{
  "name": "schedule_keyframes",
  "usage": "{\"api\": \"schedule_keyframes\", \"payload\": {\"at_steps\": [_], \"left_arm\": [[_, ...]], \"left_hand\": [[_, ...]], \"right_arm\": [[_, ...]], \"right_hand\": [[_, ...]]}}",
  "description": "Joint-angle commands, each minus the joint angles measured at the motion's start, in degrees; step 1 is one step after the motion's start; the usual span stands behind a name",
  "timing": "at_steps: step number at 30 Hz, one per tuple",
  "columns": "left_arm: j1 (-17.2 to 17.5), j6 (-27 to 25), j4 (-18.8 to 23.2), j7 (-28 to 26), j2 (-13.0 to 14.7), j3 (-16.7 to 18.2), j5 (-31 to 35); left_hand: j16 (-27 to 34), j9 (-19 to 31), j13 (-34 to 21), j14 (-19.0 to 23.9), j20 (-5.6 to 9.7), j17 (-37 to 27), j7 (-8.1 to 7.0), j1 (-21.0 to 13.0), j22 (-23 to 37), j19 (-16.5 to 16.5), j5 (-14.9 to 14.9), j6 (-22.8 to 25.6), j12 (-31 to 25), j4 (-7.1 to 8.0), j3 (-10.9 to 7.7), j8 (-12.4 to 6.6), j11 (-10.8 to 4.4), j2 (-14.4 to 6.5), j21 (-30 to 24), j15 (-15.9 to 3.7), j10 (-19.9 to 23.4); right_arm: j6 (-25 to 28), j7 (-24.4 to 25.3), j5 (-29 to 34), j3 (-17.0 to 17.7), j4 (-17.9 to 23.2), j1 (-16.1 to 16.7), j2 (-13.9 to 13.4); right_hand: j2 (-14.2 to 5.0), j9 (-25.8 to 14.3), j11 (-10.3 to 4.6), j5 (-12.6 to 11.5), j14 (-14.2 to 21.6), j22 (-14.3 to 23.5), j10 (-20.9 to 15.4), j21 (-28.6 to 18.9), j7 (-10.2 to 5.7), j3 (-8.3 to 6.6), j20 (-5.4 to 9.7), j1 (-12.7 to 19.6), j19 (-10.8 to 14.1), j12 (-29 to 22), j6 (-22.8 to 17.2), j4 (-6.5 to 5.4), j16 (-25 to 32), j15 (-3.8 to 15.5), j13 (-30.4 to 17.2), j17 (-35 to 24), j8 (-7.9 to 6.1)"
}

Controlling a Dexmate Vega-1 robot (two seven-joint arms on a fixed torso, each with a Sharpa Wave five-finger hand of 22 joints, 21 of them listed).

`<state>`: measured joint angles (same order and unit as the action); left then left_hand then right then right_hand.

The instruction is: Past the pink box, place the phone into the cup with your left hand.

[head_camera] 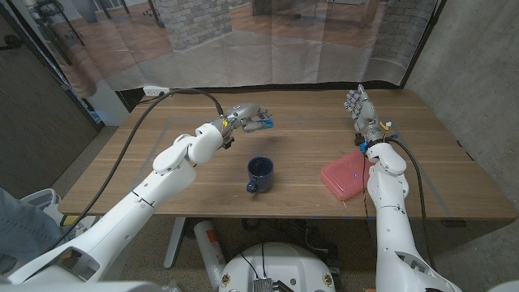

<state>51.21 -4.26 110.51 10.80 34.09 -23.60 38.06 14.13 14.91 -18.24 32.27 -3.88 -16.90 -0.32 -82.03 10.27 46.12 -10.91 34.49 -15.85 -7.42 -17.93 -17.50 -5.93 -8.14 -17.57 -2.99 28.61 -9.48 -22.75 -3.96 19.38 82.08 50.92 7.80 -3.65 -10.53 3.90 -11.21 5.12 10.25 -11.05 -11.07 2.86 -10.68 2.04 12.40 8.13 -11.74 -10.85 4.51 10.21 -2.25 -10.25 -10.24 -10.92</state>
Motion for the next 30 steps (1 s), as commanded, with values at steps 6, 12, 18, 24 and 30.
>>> {"api": "schedule_keyframes", "payload": {"at_steps": [6,12,18,24,30], "left_arm": [[2.93,1.65,3.06,1.89,1.26,4.49,-6.74],[4.77,1.76,4.46,1.97,2.0,6.5,-8.46],[6.42,1.64,5.64,1.99,2.51,8.05,-9.66],[7.51,2.31,6.41,1.94,3.07,9.23,-10.64],[8.14,3.62,6.43,3.17,3.27,10.56,-13.85]], "left_hand": [[-0.22,0.15,-0.22,0.27,0.88,-0.19,-0.03,0.6,0.16,0.23,-0.19,0.25,0.36,0.05,-0.37,0.18,-0.14,0.0,0.12,-1.22,0.07],[-0.26,0.15,-0.26,0.32,0.82,-0.2,0.06,0.71,0.17,0.02,-0.17,0.35,0.38,0.1,-0.4,0.18,-0.05,0.0,0.23,-1.19,0.16],[-0.27,0.16,-0.3,0.46,0.76,-0.21,0.16,0.79,0.19,-0.02,-0.16,0.32,0.39,0.13,-0.44,0.23,0.15,0.0,0.27,-1.14,0.31],[-0.3,0.16,-0.33,0.56,0.86,-0.22,0.17,0.87,0.2,0.14,-0.15,0.4,0.37,0.15,-0.49,0.24,0.04,0.0,0.23,-1.15,0.52],[-0.33,0.21,-0.37,0.65,1.03,-0.22,0.23,0.93,0.21,0.2,-0.14,0.6,0.43,0.14,-0.54,0.17,0.03,0.01,0.23,-1.09,0.54]], "right_arm": [[-0.44,0.78,-0.43,0.08,0.84,0.72,0.21],[-0.32,0.85,-0.46,-0.05,1.03,0.95,0.28],[-0.47,1.06,-0.32,-0.31,1.17,1.0,0.4],[-0.28,1.33,-0.26,-0.66,1.74,1.15,0.64],[0.12,1.8,0.14,-1.02,2.4,1.45,0.72]], "right_hand": [[0.28,-0.31,0.22,-0.23,0.45,0.32,-0.4,-0.47,-0.14,-0.01,-0.07,0.31,0.14,-0.22,-0.23,0.23,0.44,0.05,-0.27,-0.23,-0.27],[0.27,-0.31,0.25,-0.23,0.47,0.32,-0.45,-0.49,-0.12,0.0,0.03,0.3,0.18,-0.24,-0.27,0.24,0.44,0.01,-0.27,-0.23,-0.29],[0.27,-0.31,0.2,-0.23,0.48,0.32,-0.42,-0.48,-0.18,0.01,-0.07,0.29,0.16,-0.23,-0.22,0.26,0.45,0.01,-0.27,-0.23,-0.26],[0.26,-0.31,0.18,-0.23,0.48,0.32,-0.37,-0.46,-0.16,0.01,-0.1,0.28,0.11,-0.21,-0.18,0.28,0.45,0.05,-0.27,-0.23,-0.25],[0.25,-0.31,0.17,-0.23,0.47,0.32,-0.38,-0.46,-0.15,0.02,-0.08,0.28,0.11,-0.21,-0.25,0.3,0.44,0.06,-0.27,-0.23,-0.28]]}}
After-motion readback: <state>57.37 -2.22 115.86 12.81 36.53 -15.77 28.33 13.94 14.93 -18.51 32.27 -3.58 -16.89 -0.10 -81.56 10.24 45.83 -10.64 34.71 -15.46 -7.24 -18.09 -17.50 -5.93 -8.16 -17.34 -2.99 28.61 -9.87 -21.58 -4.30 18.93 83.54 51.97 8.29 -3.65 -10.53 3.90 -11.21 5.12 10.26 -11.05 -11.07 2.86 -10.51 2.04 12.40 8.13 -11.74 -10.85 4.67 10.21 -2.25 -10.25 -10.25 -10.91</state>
